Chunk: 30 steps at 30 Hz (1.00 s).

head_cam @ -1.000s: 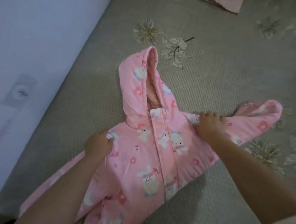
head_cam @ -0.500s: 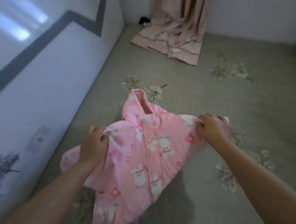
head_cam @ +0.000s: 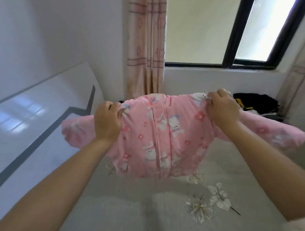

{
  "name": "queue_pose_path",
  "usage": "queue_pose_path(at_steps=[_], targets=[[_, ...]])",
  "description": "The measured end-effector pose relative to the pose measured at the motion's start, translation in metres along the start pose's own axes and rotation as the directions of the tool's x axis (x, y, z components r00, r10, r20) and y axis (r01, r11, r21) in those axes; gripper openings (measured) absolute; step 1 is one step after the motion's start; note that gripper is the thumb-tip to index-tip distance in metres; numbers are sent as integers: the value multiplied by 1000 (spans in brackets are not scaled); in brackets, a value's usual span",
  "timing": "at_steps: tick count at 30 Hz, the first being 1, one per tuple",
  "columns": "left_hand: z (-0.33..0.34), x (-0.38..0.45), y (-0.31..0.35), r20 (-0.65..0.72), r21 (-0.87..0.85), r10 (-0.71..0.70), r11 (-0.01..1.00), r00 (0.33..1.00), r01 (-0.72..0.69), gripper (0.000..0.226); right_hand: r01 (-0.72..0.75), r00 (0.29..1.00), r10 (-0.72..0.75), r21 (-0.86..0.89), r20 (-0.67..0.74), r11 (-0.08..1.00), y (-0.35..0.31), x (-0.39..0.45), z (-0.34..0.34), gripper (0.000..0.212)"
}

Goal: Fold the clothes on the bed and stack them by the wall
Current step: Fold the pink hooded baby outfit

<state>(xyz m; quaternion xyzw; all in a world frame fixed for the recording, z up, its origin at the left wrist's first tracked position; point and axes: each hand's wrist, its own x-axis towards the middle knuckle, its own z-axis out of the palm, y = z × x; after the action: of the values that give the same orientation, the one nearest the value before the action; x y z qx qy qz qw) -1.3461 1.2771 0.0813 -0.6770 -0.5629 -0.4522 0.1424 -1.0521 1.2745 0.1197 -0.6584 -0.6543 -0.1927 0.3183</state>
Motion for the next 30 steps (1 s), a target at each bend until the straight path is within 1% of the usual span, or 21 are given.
queue_pose_path(at_steps=[3,5,8,9,11,12,13,14,15,16,17,18,19,20,21,22,24,26,28,29,30], targets=[[-21,18,30,-113,76,114,991,987,-106,6,35,985,-41,-39,-168,999,0,2,-43,23],[-30,23,45,-159,141,197,974,967,-175,6,33,980,-55,-115,-191,993,3,-1,-56,21],[-30,21,56,-126,216,287,942,950,-256,10,22,975,-72,-229,-210,973,6,-14,-58,8],[-25,19,57,-97,243,304,931,948,-273,9,46,967,-111,-269,-229,962,6,-19,-54,7],[-8,11,55,66,291,249,922,966,-257,1,93,960,-169,-317,-224,944,7,-32,-35,16],[5,5,52,191,329,152,921,970,-209,10,102,963,-178,-338,-202,936,7,-37,-23,14],[18,-2,48,311,383,52,907,949,-175,20,106,973,-172,-365,-154,925,10,-42,-8,10],[34,-11,41,397,438,-16,882,918,-174,26,101,990,-131,-390,-53,915,13,-47,10,10],[50,-22,33,474,479,-70,857,878,-190,29,101,993,-65,-407,102,908,17,-54,31,17],[69,-35,24,535,504,-113,838,837,-209,30,108,960,7,-394,280,913,22,-61,55,25],[90,-48,13,589,515,-143,825,796,-232,30,101,908,63,-364,414,926,28,-68,83,29],[113,-62,1,634,517,-164,817,756,-256,31,81,855,114,-349,505,934,35,-77,112,30],[136,-75,-12,672,520,-184,807,717,-281,32,58,813,161,-353,559,934,42,-86,142,32],[162,-90,-26,694,525,-206,801,690,-289,35,38,792,191,-360,580,932,48,-98,172,34],[186,-107,-41,705,536,-235,794,669,-287,40,21,770,220,-369,598,929,53,-112,202,36],[206,-129,-55,722,543,-279,795,633,-269,46,23,728,245,-381,640,924,56,-133,230,40],[234,-188,-75,783,523,-340,814,520,-254,52,85,610,224,-344,760,935,57,-188,276,38],[246,-259,-87,862,423,-300,870,409,-254,50,105,504,156,-240,850,965,56,-256,302,36],[243,-324,-94,900,392,-334,902,280,-183,54,82,410,120,-168,904,982,57,-321,314,39],[238,-352,-96,894,421,-390,900,221,-115,56,40,373,143,-170,917,985,60,-348,316,41],[233,-377,-98,871,468,-456,883,183,-27,56,-15,352,194,-201,916,979,65,-371,317,45]])
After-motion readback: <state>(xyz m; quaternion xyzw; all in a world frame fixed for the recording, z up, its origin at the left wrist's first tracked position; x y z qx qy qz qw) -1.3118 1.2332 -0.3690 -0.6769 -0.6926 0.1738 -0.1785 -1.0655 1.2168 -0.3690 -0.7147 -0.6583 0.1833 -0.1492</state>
